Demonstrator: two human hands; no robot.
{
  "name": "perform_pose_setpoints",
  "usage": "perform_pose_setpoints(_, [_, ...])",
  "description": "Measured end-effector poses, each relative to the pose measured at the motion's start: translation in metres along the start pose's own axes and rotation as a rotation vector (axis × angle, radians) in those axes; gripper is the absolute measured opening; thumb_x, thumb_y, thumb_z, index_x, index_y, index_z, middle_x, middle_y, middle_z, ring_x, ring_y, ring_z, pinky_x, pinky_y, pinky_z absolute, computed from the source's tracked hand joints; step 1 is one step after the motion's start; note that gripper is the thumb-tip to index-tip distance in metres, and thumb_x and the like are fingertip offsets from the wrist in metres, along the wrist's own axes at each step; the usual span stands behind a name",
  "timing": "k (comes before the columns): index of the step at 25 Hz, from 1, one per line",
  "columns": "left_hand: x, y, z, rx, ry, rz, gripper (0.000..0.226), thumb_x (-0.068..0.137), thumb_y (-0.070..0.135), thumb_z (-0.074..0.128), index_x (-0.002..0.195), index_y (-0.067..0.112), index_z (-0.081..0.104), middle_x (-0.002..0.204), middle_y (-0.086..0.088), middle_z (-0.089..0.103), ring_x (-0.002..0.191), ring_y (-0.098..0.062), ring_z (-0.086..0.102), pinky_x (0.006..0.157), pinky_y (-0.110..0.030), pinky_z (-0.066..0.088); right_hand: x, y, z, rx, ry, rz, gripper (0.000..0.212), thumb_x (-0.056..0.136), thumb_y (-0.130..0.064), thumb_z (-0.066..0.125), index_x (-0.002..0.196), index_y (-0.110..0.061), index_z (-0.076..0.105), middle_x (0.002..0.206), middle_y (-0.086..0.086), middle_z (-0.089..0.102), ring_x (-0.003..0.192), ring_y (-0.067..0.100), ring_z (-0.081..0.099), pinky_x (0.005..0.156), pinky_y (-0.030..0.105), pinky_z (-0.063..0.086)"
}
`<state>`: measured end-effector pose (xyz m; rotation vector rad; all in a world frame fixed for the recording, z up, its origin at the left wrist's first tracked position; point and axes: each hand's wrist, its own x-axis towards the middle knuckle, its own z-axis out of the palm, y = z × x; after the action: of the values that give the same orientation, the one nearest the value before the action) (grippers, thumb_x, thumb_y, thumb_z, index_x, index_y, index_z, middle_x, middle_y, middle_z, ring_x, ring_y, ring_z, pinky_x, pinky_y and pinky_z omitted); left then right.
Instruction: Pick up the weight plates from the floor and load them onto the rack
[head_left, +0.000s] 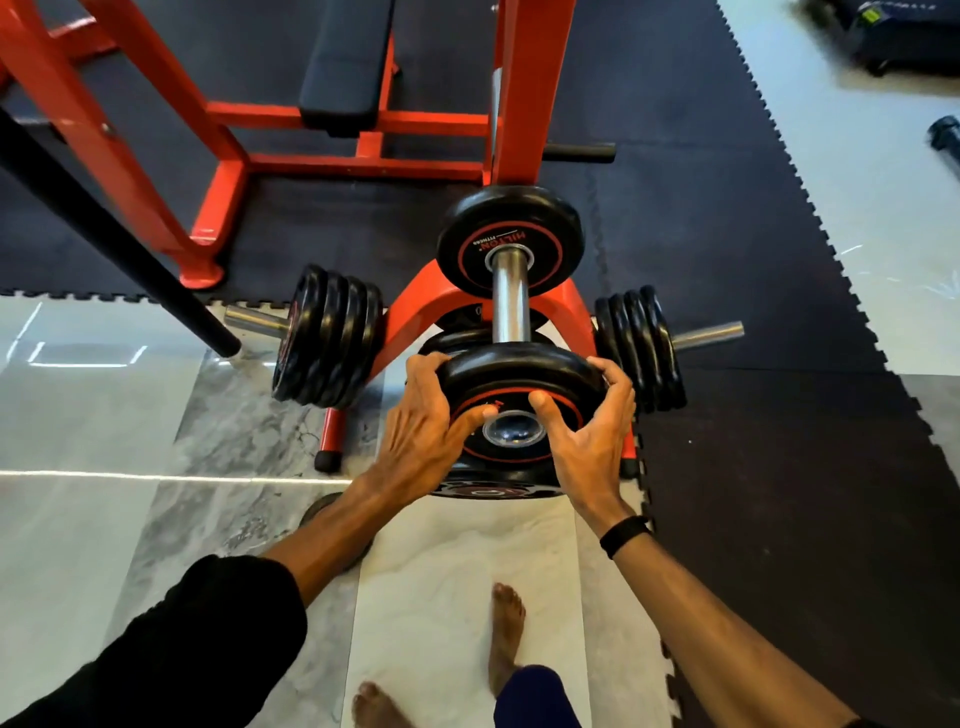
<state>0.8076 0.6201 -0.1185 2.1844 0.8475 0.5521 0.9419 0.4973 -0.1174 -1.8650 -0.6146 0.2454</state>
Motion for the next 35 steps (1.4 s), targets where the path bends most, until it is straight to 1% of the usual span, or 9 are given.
perform_pose_setpoints(6, [0.016, -0.004, 0.004, -0.008, 0.058, 0.083, 0.057, 0.084, 0.054, 0.058, 0.123, 0.026, 0.027, 0.114, 0.004, 0.034, 0.098, -0.008, 0.046, 0.073, -0.005, 0.039, 0.018, 0.013, 0.008, 0.022, -0.026, -0.013, 0.062, 0.076, -0.056, 0.068, 0.125, -0.039, 0.035, 0.121, -0.008, 0.041, 0.118, 0.016, 0.042, 0.102, 0.046, 0.042])
perform_pose_setpoints(11, [0.025, -0.015, 0.008, 0.01, 0.076, 0.149, 0.056, 0.087, 0.047, 0.061, 0.124, 0.018, 0.029, 0.117, 0.007, 0.029, 0.101, -0.011, 0.045, 0.082, -0.016, 0.044, 0.021, 0.018, 0.014, 0.095, -0.054, -0.085, 0.068, 0.077, -0.044, 0.072, 0.129, -0.023, 0.034, 0.123, -0.003, 0.037, 0.115, 0.009, 0.042, 0.095, 0.011, 0.039])
perform_pose_setpoints(14, [0.061, -0.025, 0.011, 0.062, 0.058, 0.112, 0.062, 0.088, 0.051, 0.058, 0.127, 0.012, 0.032, 0.12, -0.001, 0.035, 0.106, -0.02, 0.047, 0.087, -0.041, 0.05, 0.058, 0.022, 0.02, 0.022, -0.128, -0.102, 0.066, 0.08, -0.047, 0.07, 0.128, -0.025, 0.032, 0.124, -0.01, 0.034, 0.12, 0.015, 0.038, 0.105, 0.029, 0.038])
perform_pose_setpoints(16, [0.09, -0.026, 0.016, 0.167, 0.06, 0.066, 0.076, 0.088, 0.057, 0.054, 0.139, 0.007, 0.028, 0.138, -0.014, 0.034, 0.122, -0.028, 0.043, 0.097, -0.049, 0.045, 0.09, 0.021, 0.028, -0.147, -0.163, -0.069, 0.079, 0.079, -0.062, 0.06, 0.137, -0.019, 0.028, 0.138, -0.002, 0.031, 0.132, 0.019, 0.03, 0.112, 0.045, 0.029])
perform_pose_setpoints(18, [0.119, -0.024, 0.02, 0.251, 0.043, 0.0, 0.098, 0.087, 0.063, 0.05, 0.151, 0.0, 0.011, 0.157, -0.027, 0.007, 0.146, -0.038, 0.017, 0.117, -0.054, 0.023, 0.123, 0.016, 0.039, -0.303, -0.195, 0.018, 0.105, 0.076, -0.075, 0.051, 0.151, -0.013, 0.011, 0.159, 0.015, 0.008, 0.147, 0.03, 0.008, 0.117, 0.057, 0.01])
perform_pose_setpoints(20, [0.146, -0.022, 0.019, 0.315, 0.032, -0.034, 0.113, 0.085, 0.071, 0.043, 0.151, -0.006, -0.005, 0.157, -0.033, -0.013, 0.149, -0.042, -0.009, 0.12, -0.052, -0.003, 0.15, 0.009, 0.048, -0.402, -0.209, 0.062, 0.121, 0.072, -0.084, 0.039, 0.153, -0.007, -0.009, 0.159, 0.021, -0.018, 0.148, 0.037, -0.013, 0.113, 0.063, -0.004])
perform_pose_setpoints(22, [0.17, -0.021, 0.016, 0.365, 0.048, -0.037, 0.117, 0.081, 0.077, 0.033, 0.149, -0.01, -0.007, 0.155, -0.036, -0.014, 0.147, -0.045, -0.013, 0.118, -0.053, -0.01, 0.172, 0.004, 0.055, -0.436, -0.208, 0.049, 0.129, 0.064, -0.087, 0.03, 0.151, -0.005, -0.019, 0.157, 0.021, -0.027, 0.147, 0.038, -0.02, 0.112, 0.064, -0.01])
perform_pose_setpoints(28, [0.182, -0.032, 0.018, 0.362, 0.015, 0.009, 0.113, 0.078, 0.082, 0.026, 0.149, 0.004, -0.016, 0.156, -0.032, -0.019, 0.148, -0.043, -0.012, 0.115, -0.056, -0.012, 0.185, 0.011, 0.055, -0.402, -0.26, 0.078, 0.129, 0.067, -0.084, 0.041, 0.149, -0.01, -0.025, 0.159, 0.018, -0.023, 0.147, 0.036, -0.019, 0.111, 0.063, -0.014])
perform_pose_setpoints(35, [0.156, -0.019, 0.01, 0.258, -0.209, -0.312, 0.122, 0.085, 0.065, 0.055, 0.145, 0.006, -0.033, 0.156, -0.019, -0.032, 0.147, -0.035, -0.024, 0.115, -0.055, -0.015, 0.177, 0.012, 0.041, -0.494, -0.399, 0.232, 0.113, 0.084, -0.072, 0.047, 0.15, -0.015, -0.024, 0.162, 0.017, -0.012, 0.149, 0.033, -0.013, 0.113, 0.061, -0.01])
